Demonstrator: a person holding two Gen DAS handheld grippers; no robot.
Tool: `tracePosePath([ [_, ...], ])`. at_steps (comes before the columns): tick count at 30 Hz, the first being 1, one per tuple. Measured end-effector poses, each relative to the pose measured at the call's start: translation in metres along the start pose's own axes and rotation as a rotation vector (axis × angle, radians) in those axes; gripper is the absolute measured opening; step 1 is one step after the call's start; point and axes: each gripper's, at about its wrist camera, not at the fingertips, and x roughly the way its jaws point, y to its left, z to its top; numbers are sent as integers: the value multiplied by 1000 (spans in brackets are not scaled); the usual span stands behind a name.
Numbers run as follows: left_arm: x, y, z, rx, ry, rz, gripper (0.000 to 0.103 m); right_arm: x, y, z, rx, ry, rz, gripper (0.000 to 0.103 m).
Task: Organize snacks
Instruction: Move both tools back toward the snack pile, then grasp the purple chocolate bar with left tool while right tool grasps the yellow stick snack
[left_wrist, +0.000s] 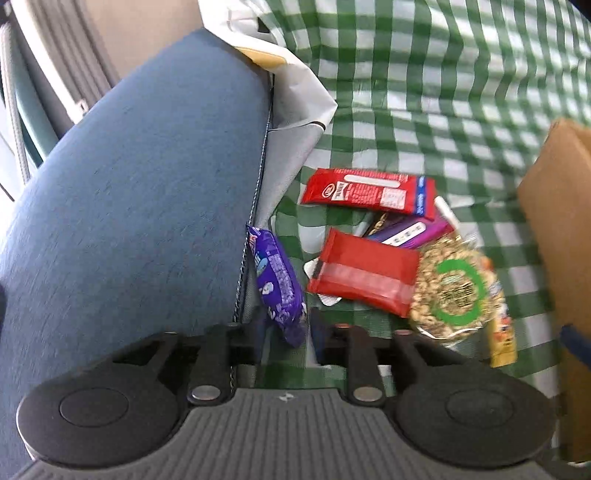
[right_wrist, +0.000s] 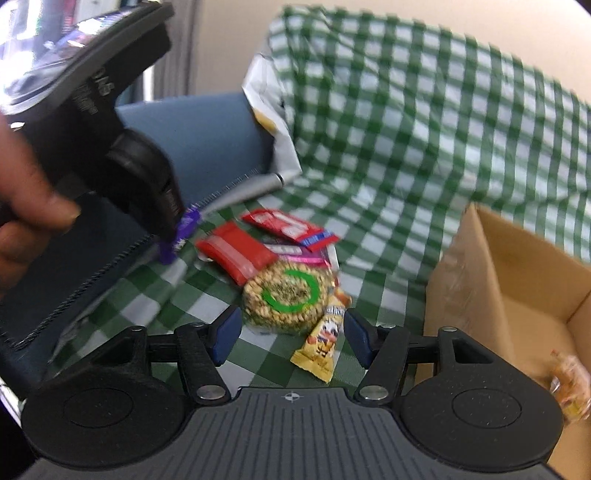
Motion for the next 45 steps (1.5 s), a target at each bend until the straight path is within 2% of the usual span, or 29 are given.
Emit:
tracePosePath([
  [8, 18, -23, 2, 102, 5, 104, 52, 47, -21, 1, 123, 80, -14, 71],
  [13, 30, -33, 1, 178, 22, 167, 52, 68, -26, 1, 140, 126, -31, 71],
  [16, 37, -36, 0, 209, 34, 188, 46, 79, -31, -3, 159, 178, -53, 70],
  [17, 38, -35, 0, 211, 39, 185, 40, 80, -32, -5, 169, 193, -53, 66],
  [18, 39, -34, 0, 202, 45, 173, 38, 82, -34, -6, 177, 204, -49, 63],
  [19, 40, -32, 0, 188, 50, 162, 32, 82, -35, -7, 180, 211, -44, 56],
  [22, 33, -26, 2, 147, 44, 142, 25, 81, -34, -9, 163, 208, -34, 28],
  [26, 17, -20, 0, 107, 23, 112, 18, 75, -30, -7, 128, 192, -24, 23],
  [34, -27, 3, -5, -22, -87, 24, 18, 34, -21, -4, 63, 168, -12, 22],
  [39, -54, 16, -12, -101, -146, -63, 18, 5, -11, -11, 27, 163, -17, 20],
  [40, -57, 17, -13, -119, -148, -90, 18, 0, -9, -13, 20, 169, -18, 1],
  [42, -58, 22, -15, -172, -125, -179, 18, -11, -7, -16, 15, 171, -25, 0],
  [45, -48, 23, -17, -234, -43, -327, 18, -22, -2, -22, -7, 177, -22, 0],
])
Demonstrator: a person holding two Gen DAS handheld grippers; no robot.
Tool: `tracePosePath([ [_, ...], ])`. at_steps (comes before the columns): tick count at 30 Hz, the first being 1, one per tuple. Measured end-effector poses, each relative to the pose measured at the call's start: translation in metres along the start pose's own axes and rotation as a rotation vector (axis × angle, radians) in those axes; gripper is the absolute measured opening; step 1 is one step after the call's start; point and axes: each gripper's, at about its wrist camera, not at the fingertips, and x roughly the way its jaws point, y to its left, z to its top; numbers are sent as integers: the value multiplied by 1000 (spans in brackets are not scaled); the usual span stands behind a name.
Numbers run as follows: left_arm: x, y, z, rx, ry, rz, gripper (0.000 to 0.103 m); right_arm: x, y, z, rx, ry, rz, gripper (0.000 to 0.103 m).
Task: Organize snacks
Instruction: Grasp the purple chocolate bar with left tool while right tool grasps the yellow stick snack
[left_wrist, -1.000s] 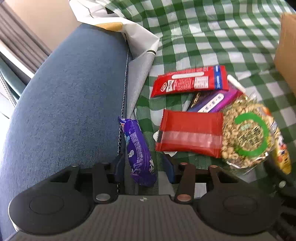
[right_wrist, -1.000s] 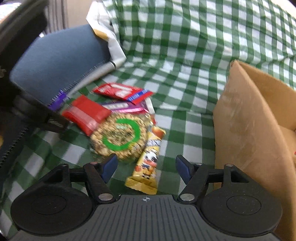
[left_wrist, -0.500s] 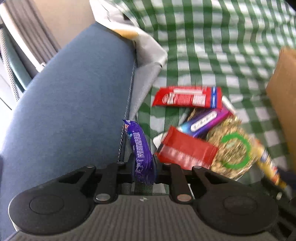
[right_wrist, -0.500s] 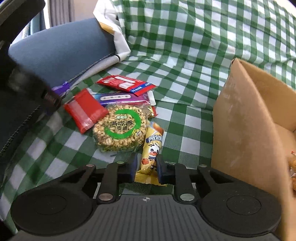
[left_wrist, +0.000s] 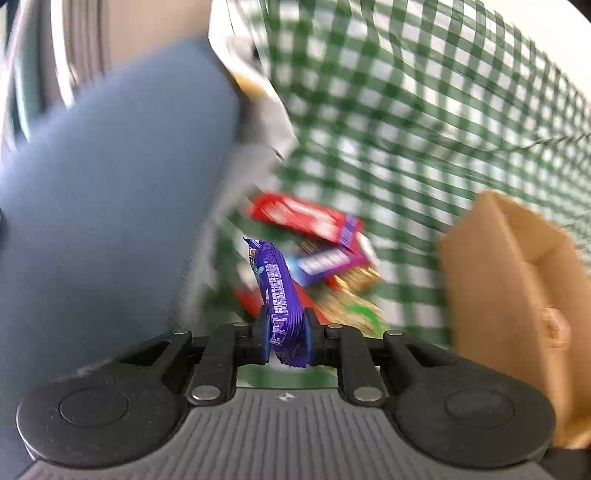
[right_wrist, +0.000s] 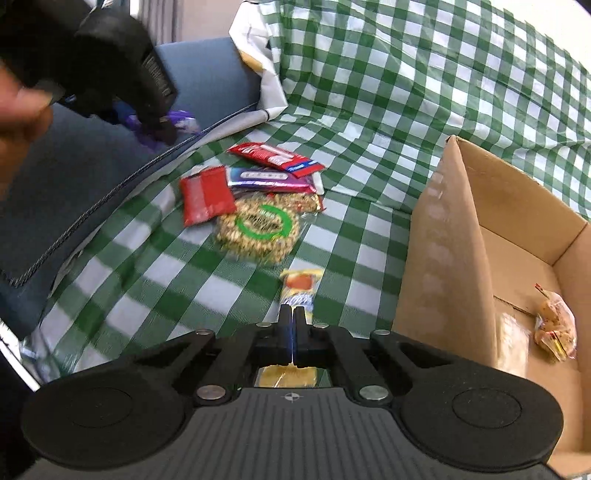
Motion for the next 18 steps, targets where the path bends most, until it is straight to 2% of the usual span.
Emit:
tracePosePath([
  [2, 7, 0, -3, -28, 68, -55, 19, -2, 0, -5, -1, 9, 15, 0],
  [5, 26, 4, -9, -50, 179, -72, 20, -4, -3, -9, 29, 7, 51, 2],
  [6, 34, 6, -10, -65, 222, -67, 21, -4, -4, -10, 38, 1, 54, 5],
  [7, 40, 9, -11, -75, 250, -46, 28, -4, -5, -10, 43, 0, 56, 18],
  [8, 44, 11, -11, -86, 265, -14, 32, -2, -6, -10, 49, 0, 61, 34],
  [10, 48, 18, -9, -123, 267, 10, 36, 3, -7, -10, 55, -2, 67, 44],
  [14, 53, 25, -2, -187, 249, 19, 44, 18, -5, -6, 54, 1, 45, 49],
  [18, 61, 17, -1, -153, 266, 27, 46, 36, -3, -4, 50, 21, 35, 54],
])
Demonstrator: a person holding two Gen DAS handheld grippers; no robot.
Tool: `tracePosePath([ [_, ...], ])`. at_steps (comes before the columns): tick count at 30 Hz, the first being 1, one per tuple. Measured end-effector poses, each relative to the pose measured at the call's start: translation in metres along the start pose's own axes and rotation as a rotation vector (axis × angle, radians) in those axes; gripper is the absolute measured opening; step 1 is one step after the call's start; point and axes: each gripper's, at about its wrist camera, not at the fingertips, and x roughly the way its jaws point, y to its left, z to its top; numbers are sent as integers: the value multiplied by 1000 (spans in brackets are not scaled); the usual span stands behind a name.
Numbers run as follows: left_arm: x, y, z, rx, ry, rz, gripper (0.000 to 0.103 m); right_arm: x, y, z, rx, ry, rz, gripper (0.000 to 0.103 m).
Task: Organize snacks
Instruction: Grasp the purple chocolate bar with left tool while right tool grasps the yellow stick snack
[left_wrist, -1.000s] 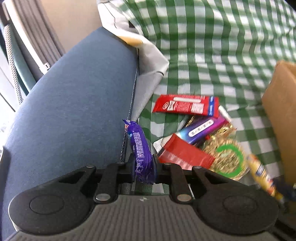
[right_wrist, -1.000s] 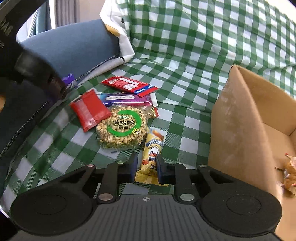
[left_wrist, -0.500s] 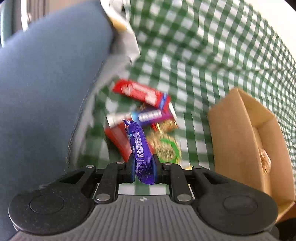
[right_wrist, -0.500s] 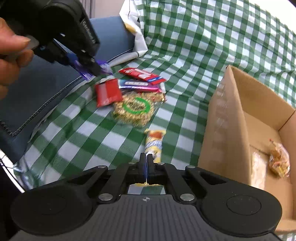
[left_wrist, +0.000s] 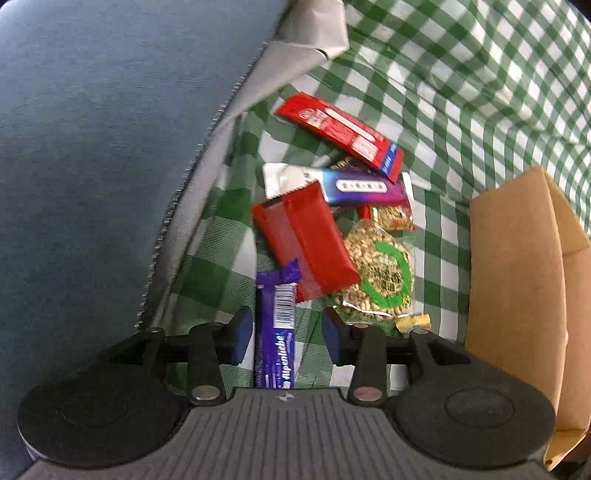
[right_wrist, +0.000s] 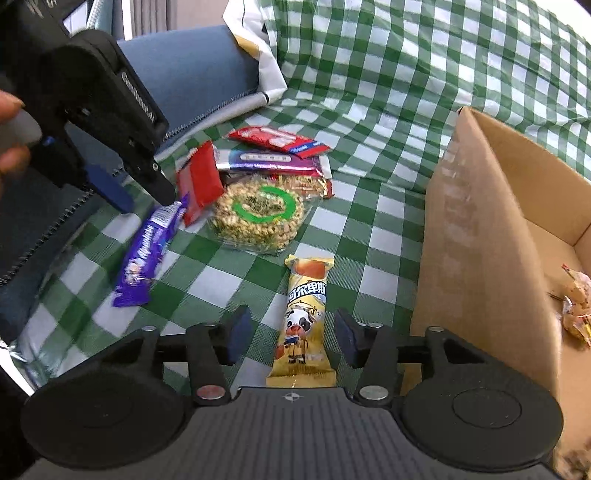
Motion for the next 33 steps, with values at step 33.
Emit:
tracePosePath([
  [33, 33, -29, -16, 257, 159, 68, 19, 13, -3, 3, 140, 146, 50, 18],
])
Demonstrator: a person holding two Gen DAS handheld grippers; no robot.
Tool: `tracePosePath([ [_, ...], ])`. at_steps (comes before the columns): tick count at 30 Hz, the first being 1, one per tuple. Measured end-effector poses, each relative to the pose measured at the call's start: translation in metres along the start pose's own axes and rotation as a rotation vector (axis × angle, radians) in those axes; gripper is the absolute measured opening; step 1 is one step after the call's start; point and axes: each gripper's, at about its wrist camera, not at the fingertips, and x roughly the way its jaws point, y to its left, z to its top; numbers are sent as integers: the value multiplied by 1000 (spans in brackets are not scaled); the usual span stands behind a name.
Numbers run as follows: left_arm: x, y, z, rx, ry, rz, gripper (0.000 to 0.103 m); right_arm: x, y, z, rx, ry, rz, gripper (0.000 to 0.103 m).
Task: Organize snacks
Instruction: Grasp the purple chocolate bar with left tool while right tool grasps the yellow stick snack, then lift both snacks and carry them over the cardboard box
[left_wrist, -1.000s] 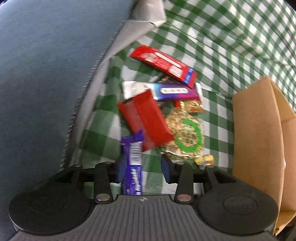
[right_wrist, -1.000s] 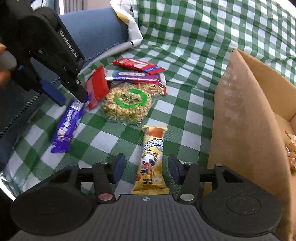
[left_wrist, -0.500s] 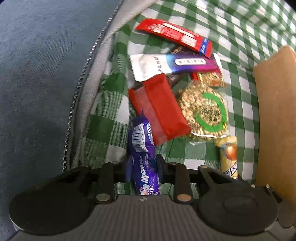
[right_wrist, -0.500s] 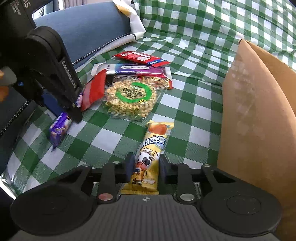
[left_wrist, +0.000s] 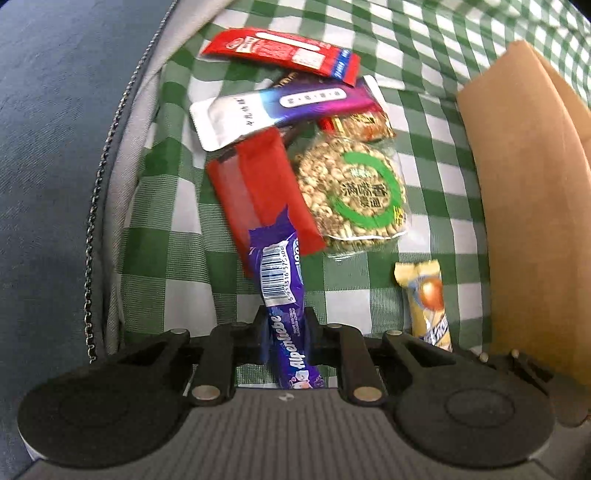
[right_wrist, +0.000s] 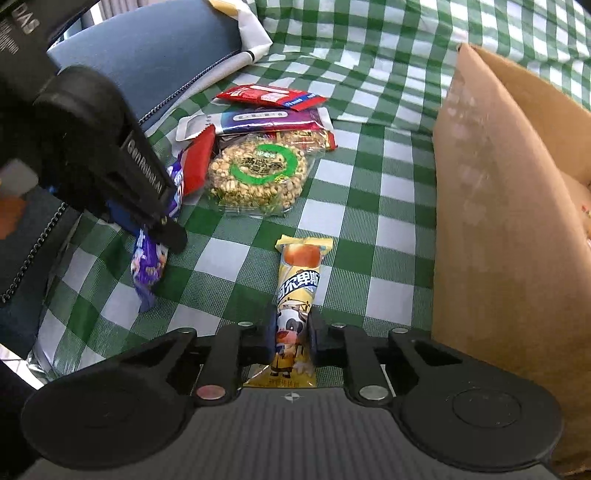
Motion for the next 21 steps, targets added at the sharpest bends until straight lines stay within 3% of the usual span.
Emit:
tracePosePath([
  [11, 3, -7, -2, 43, -8, 23, 20, 4, 1, 1, -14, -25, 2, 18],
  [13, 2, -7, -1, 37, -17, 21, 16, 4, 0, 2, -15, -26, 4, 18],
  [21, -27, -11, 3, 45, -168, -53, 14, -7, 0, 4, -11, -103, 7, 14],
])
